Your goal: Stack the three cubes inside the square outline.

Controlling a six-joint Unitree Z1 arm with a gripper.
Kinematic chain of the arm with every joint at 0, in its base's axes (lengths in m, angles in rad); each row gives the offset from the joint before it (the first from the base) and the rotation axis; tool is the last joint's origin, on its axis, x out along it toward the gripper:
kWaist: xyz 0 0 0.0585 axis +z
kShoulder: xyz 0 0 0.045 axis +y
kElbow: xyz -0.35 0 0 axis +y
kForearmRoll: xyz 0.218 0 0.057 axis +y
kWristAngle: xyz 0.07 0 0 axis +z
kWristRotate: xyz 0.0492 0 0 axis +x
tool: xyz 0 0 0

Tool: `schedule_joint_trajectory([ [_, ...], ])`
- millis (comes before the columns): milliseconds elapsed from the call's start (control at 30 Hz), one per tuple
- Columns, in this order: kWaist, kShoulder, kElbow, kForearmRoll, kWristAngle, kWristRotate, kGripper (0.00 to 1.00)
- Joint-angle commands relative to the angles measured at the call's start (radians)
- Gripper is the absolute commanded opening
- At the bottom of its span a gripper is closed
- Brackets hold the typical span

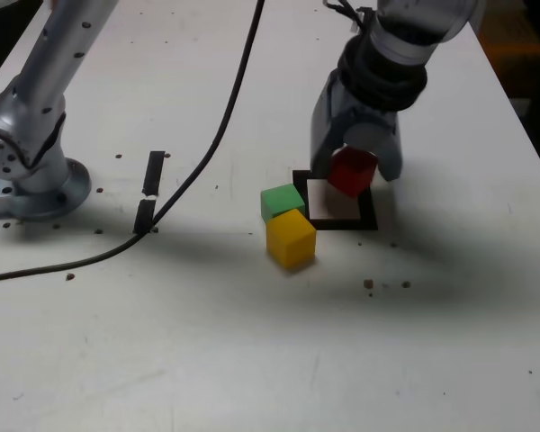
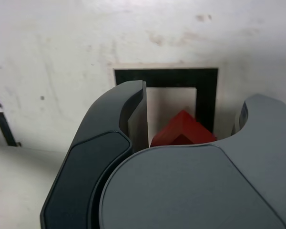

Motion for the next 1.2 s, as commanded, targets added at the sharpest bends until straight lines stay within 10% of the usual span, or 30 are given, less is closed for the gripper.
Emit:
schedule_joint_trajectory([
  [0, -0.015, 0.012, -0.003, -0.002, 0.002, -0.001, 0.29],
  [433, -0.004, -0.107, 0.183, -0.135, 0.058, 0.002, 0.29],
  [1167, -0.028, -0.137, 0.334, -0.281, 0.051, -0.009, 0.29],
])
